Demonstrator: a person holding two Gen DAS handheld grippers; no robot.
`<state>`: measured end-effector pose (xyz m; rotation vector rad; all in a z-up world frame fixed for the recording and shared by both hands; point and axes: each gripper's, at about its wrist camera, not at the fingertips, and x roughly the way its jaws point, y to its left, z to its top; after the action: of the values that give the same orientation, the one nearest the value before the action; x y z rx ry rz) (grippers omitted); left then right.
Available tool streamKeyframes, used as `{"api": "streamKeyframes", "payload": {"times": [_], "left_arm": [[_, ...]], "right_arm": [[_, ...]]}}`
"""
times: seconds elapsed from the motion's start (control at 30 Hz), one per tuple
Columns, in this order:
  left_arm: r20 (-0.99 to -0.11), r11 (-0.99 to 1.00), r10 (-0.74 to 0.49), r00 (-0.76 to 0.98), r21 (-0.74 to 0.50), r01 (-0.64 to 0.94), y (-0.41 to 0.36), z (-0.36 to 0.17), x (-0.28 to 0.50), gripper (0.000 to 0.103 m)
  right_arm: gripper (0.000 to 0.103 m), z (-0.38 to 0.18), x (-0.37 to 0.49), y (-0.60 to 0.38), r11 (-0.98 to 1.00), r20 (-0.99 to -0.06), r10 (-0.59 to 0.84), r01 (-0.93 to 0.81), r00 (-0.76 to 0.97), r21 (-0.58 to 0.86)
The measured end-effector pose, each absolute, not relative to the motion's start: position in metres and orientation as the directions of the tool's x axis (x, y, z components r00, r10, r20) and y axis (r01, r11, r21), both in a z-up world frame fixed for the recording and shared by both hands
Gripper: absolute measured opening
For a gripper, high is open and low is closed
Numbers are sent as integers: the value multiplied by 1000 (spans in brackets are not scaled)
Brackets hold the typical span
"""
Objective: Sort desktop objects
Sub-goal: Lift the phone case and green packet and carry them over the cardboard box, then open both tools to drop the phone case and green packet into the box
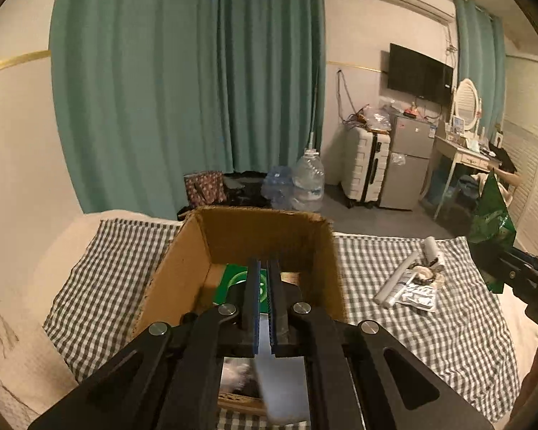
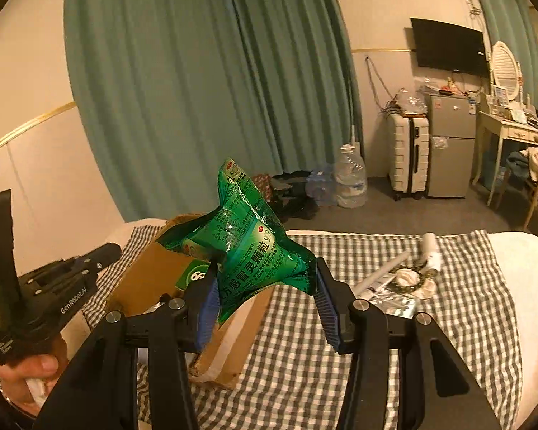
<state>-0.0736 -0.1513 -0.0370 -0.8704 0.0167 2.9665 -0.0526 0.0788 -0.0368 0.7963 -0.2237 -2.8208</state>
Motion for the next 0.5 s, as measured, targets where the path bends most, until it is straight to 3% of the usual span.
{"api": "streamKeyframes", "payload": {"times": [0.5], "left_arm": [[-641, -999, 43, -766, -37, -25, -195, -90, -119, 6]], "right_arm": [[48, -89, -133, -10, -944, -612, -321, 295, -723, 148]]}}
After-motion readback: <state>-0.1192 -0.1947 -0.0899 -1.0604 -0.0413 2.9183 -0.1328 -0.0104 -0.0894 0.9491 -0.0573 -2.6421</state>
